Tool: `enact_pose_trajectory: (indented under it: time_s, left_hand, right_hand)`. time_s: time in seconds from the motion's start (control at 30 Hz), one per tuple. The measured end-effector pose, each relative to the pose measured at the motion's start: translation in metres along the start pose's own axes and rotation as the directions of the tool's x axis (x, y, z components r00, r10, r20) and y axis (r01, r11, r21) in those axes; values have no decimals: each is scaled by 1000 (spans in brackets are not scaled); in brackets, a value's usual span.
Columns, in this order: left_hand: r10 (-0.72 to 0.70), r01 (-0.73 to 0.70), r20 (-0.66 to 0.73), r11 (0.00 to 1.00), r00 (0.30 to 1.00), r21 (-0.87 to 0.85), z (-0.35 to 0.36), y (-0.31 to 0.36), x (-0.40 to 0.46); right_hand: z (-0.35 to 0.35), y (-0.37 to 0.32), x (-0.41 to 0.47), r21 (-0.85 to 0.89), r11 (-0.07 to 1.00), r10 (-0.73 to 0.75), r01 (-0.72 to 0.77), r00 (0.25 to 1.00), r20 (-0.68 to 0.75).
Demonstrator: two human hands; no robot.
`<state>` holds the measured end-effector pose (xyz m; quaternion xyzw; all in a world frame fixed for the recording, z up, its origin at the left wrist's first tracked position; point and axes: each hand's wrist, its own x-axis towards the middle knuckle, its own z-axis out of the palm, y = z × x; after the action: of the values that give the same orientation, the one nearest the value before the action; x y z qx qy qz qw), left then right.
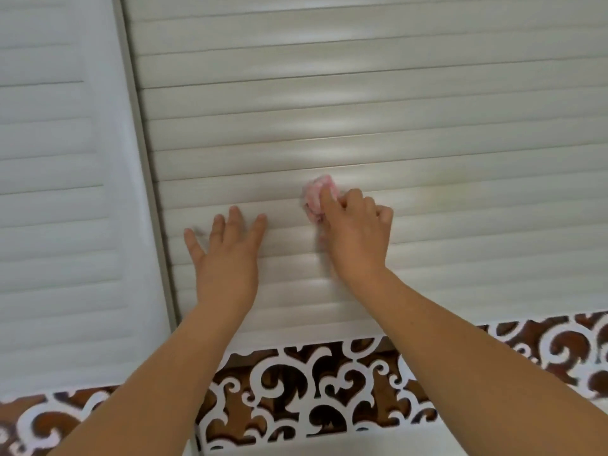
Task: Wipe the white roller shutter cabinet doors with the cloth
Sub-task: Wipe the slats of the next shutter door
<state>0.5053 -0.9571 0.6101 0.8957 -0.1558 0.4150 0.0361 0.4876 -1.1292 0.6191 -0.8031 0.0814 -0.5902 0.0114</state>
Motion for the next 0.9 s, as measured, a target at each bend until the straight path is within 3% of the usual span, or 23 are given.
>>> enact_pose_trajectory:
  time_s: [0.1,0.13,0.2,0.33,0.4,0.57,0.73,0.8,0.9]
  left_hand:
    - [8,-14,-45,991,999,-136,-6,-14,2]
    - [7,-19,-64,981,998,-192,-8,-18,5]
    - [-26,3,-69,953,997,-304,-14,-28,9]
    - [-63,26,-58,863,996,-505,-19,-41,17]
    - [-82,44,-35,789,996,-613,-20,-46,20]
    - [-54,22,-29,767,998,-641,-13,-54,21]
    - [-29,5,-28,774,999,-633,-14,-61,16]
    - [-21,1,-23,775,1000,-632,-16,-63,17]
    - [-22,-4,-32,772,999,-636,-16,-64,22]
  right_hand:
    - [12,-3,-26,-31,947,-319,319,948,-11]
    - [11,3,-23,-41,933,-359,359,933,-17]
    - [6,9,-4,-48,957,-287,285,957,-49]
    - [-10,-7,34,70,995,74,-67,993,-94]
    - [-1,-30,35,103,992,74,-67,995,-60]
    - [31,-65,-23,-15,975,-221,220,970,-102]
    - [44,-42,-69,-18,854,-520,520,851,-72]
    - [35,-40,-50,14,892,-450,453,889,-82]
    - [19,-54,-8,86,982,-153,167,977,-151]
